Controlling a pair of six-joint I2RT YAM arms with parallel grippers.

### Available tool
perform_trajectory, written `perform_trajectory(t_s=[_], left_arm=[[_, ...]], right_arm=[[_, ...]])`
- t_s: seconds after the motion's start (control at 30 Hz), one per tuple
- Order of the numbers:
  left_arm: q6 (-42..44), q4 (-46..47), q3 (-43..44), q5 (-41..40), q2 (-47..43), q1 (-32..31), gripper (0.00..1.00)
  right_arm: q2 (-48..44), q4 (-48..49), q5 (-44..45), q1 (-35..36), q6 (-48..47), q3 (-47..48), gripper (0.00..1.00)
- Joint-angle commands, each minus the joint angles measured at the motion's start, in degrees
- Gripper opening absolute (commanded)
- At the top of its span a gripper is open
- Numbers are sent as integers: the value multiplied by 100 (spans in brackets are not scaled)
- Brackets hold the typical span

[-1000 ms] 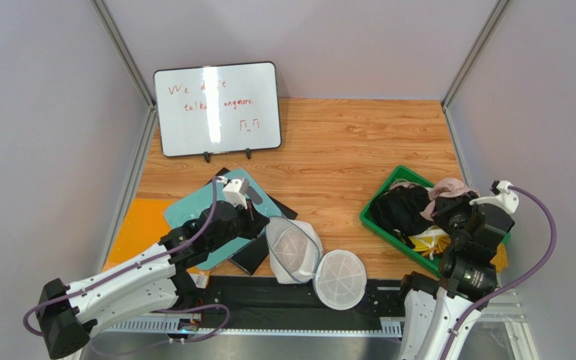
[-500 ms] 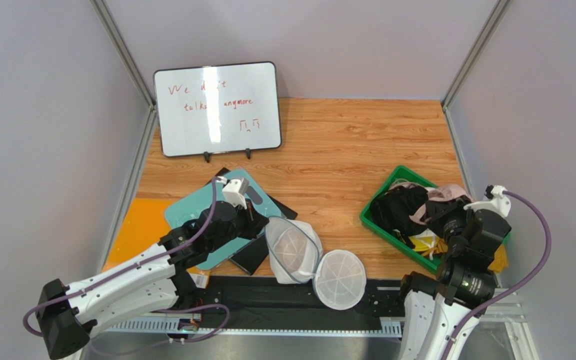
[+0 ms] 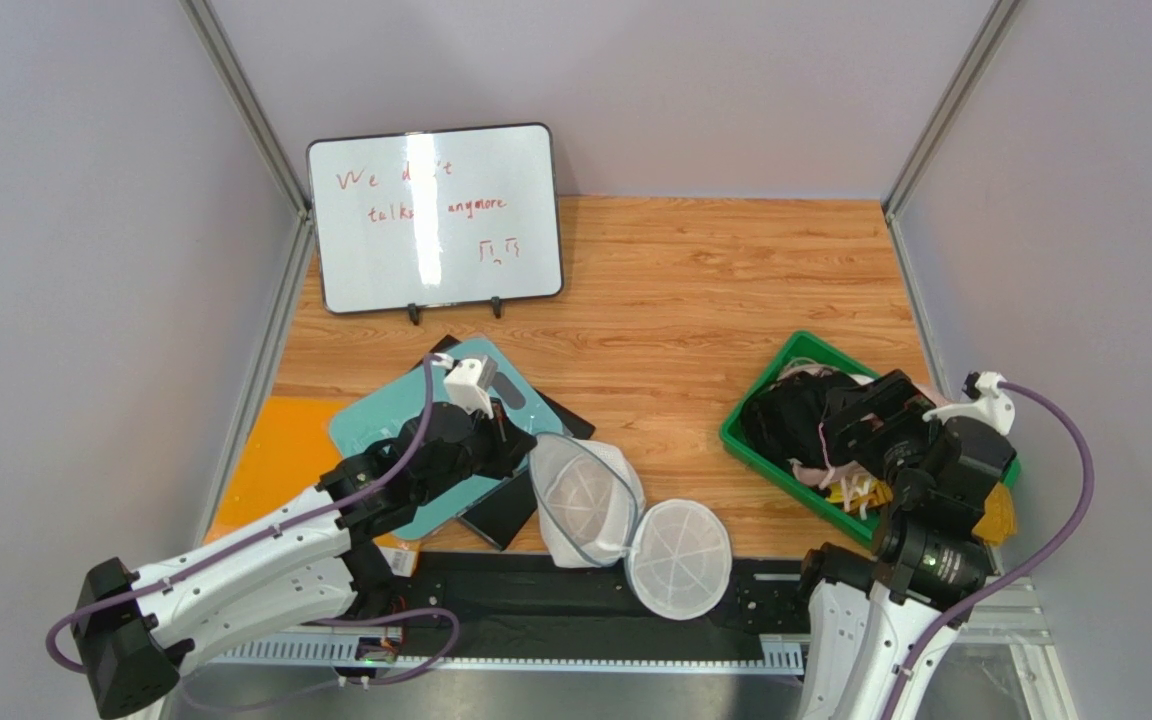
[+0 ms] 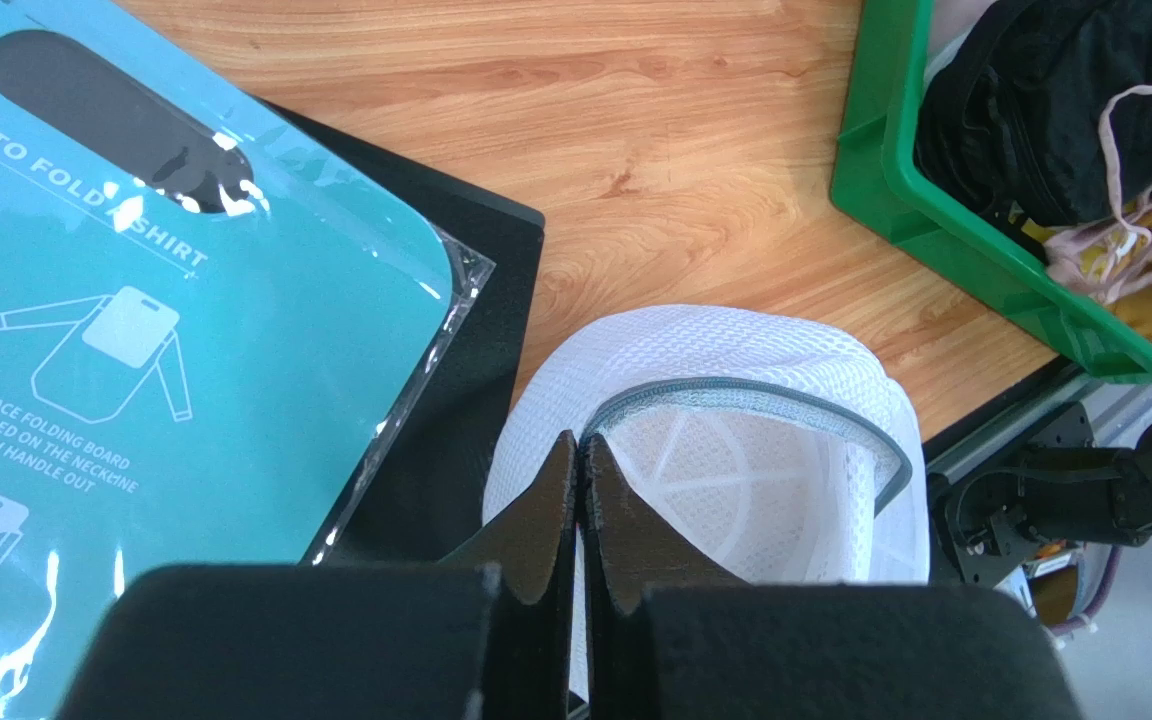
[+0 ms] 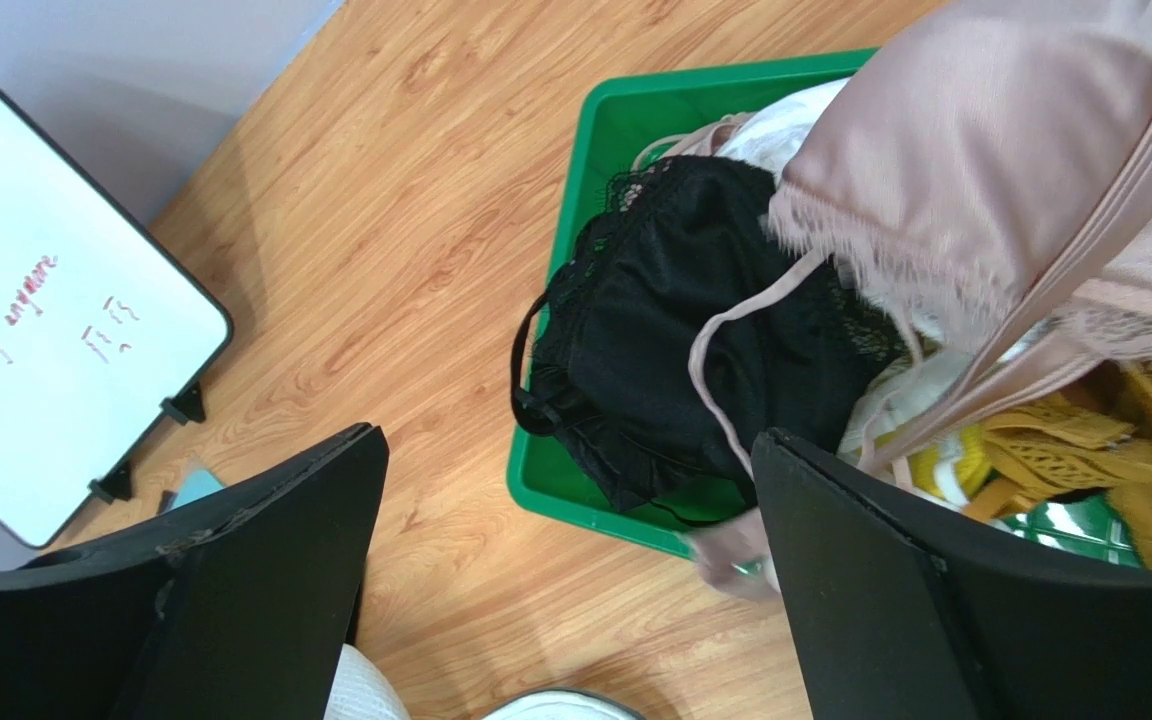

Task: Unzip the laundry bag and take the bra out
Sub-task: Place the bra in the bin, then close the laundry bag at the center of the board.

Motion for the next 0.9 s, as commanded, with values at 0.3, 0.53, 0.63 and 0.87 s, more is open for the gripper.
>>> perform_trajectory(t_s=[0.3,0.53,0.63,0.87], left_arm=[[91,-152,30,-290,40,13,0],[30,-284,65,-501,48,13,0],[-23,-258,82,-510,92,22,0],[-23,-258,249,-537,391,22,0]], right_arm=[[1071,70,-1421,34,-328,836,99],[1425,166,-1113,2057,-539,501,97],[1855,570,-428,3735,-163,220,98],[2945,1203,841,6071,349,-272,100]])
